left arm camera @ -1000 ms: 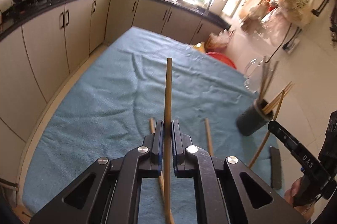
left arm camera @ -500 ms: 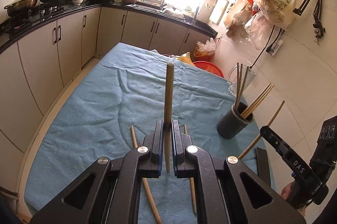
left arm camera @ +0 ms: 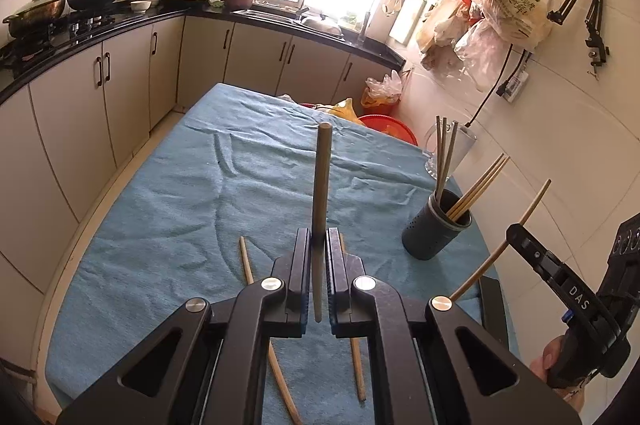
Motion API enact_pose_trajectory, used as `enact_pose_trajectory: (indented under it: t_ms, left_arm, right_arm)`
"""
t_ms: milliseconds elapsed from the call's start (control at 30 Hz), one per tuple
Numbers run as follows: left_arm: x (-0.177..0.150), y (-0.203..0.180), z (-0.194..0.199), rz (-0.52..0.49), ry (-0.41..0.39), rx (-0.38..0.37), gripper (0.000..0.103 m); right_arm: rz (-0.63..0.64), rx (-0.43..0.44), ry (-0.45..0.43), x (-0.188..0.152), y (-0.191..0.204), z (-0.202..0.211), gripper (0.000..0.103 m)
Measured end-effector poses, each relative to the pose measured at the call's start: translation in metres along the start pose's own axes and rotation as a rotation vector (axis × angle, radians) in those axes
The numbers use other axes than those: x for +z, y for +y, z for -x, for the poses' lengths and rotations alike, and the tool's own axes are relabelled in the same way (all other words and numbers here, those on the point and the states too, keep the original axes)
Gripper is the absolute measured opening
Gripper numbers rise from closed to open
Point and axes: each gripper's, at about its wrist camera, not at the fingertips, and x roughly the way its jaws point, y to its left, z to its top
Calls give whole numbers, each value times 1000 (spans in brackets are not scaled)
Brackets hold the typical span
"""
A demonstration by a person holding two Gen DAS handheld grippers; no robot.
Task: Organize utensils
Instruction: 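Carry the left tool's chopstick upright to the holder while the right tool carries its own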
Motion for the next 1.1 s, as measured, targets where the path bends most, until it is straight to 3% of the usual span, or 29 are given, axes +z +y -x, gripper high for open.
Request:
enact_pose_trajectory:
  t_ms: [1100]
  left_arm:
    - [-5,-11,-5,-28,17,-7,7]
  right_arm:
    - [-13,-6,4,-1,-8,0,7]
